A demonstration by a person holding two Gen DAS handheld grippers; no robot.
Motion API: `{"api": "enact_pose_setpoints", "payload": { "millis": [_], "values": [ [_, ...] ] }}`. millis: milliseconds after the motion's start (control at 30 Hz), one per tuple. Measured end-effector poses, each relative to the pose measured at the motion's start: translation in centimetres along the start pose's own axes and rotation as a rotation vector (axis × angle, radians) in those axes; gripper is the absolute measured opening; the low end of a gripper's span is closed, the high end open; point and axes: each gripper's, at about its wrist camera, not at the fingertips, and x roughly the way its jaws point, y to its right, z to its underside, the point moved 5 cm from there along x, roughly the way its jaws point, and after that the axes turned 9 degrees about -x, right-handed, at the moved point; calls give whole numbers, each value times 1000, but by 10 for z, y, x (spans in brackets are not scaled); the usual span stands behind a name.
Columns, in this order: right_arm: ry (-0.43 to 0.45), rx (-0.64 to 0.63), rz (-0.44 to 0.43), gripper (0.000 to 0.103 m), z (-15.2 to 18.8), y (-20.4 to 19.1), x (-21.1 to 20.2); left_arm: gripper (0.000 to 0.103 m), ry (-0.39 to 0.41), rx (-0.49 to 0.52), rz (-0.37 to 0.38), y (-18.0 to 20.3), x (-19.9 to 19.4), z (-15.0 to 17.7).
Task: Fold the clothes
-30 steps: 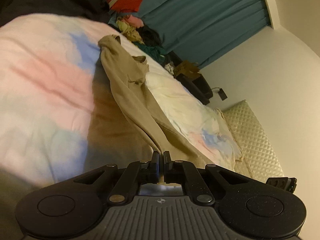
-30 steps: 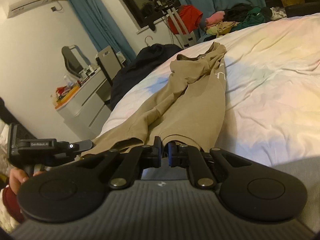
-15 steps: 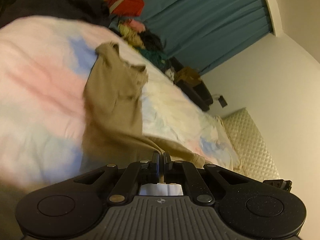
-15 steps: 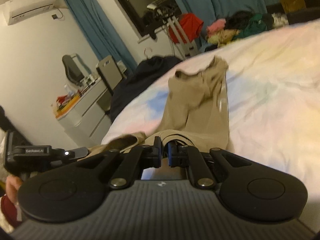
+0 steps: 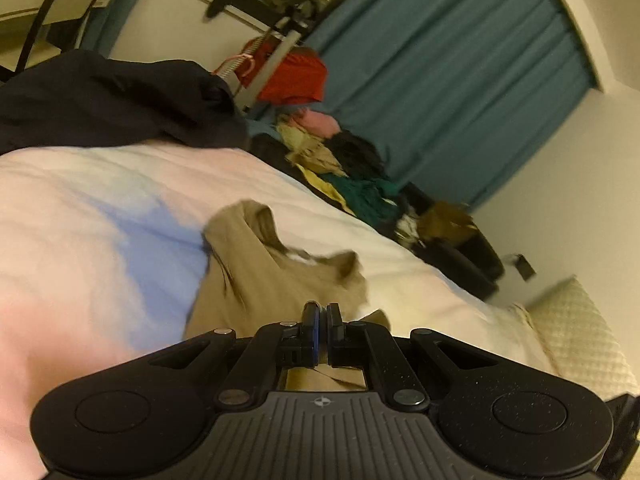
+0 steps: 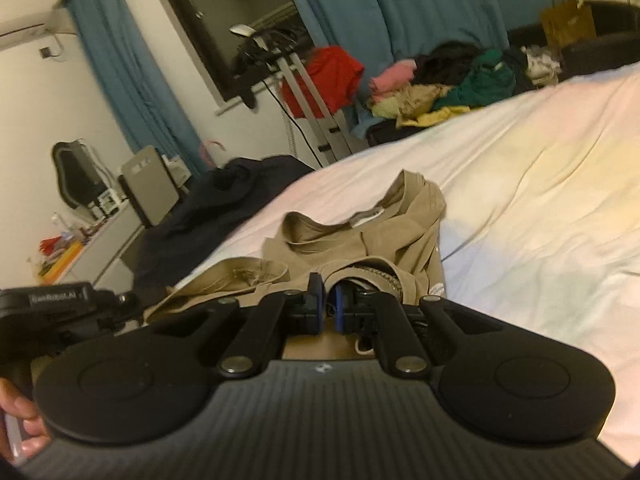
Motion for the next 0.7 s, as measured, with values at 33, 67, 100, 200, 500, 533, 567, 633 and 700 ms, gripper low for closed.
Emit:
{"api": "enact_pose_setpoints", "payload": {
  "millis": [33, 67, 100, 200, 500, 533, 567, 633, 700],
  "values": [
    [-6, 2, 4, 9, 2, 5, 15, 3, 5, 4, -8, -6, 13, -3],
    [-13, 9, 3, 9, 5, 8, 27, 4, 8, 10, -15, -11, 25, -6],
    [-17, 14, -1, 9, 8, 13, 40, 4, 12, 15, -23, -17, 38, -9],
    [-27, -20, 14, 10, 21, 21, 70, 4, -5, 66, -74, -37, 76, -7],
    [-82, -39, 57, 12, 44, 32, 114, 11, -47, 107, -155, -73, 130, 2],
    [-83, -38, 54, 12, 41, 32, 112, 17, -40, 129, -166, -71, 127, 3],
    [-84, -37, 51, 13, 39, 31, 110, 27, -39, 150, -172, -69, 123, 3],
    [-76, -39, 41, 15, 34, 29, 103, 45, -42, 187, -172, -62, 112, 6],
    [-56, -55, 44, 41, 30, 25, 91, 53, -54, 214, -156, -57, 97, 10]
  ]
}}
